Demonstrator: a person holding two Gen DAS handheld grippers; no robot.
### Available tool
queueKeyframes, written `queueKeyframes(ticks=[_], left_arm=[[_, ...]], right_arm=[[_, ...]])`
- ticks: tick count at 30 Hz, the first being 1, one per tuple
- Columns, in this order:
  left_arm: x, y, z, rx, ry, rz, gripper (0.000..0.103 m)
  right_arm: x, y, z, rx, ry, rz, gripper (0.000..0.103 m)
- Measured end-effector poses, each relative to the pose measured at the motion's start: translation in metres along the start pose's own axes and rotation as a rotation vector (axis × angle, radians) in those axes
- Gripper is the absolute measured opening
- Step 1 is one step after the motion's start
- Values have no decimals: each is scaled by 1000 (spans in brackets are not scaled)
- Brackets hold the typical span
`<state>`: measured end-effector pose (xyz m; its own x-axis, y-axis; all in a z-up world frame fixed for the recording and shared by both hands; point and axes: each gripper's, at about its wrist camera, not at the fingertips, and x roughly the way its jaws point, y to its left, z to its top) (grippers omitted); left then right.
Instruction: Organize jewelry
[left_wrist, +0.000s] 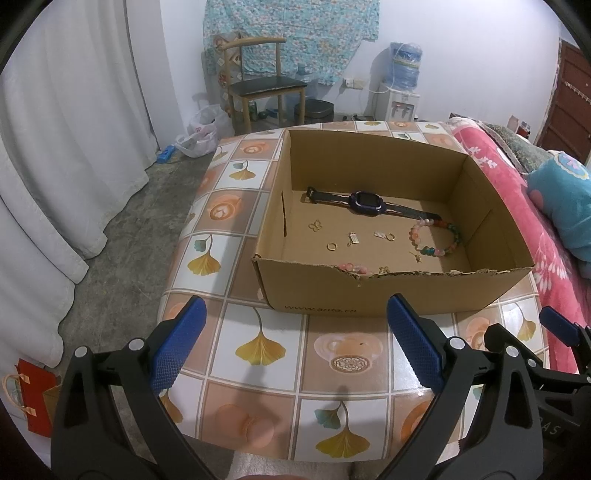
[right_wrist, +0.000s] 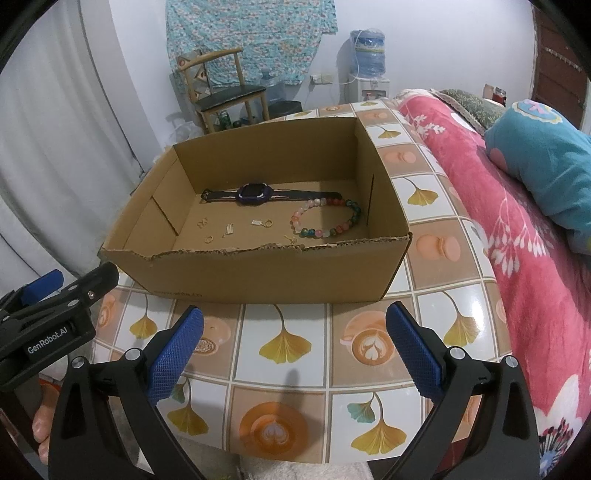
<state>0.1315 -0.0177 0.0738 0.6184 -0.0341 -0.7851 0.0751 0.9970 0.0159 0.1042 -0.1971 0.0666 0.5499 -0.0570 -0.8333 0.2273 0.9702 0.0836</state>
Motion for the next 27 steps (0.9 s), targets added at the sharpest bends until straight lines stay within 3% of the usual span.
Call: queueKeyframes(ticks=[27], left_arm=[[-1,-1,0,3,7,-6,95]], right_arm=[[-1,3,-4,8,12,5,96]])
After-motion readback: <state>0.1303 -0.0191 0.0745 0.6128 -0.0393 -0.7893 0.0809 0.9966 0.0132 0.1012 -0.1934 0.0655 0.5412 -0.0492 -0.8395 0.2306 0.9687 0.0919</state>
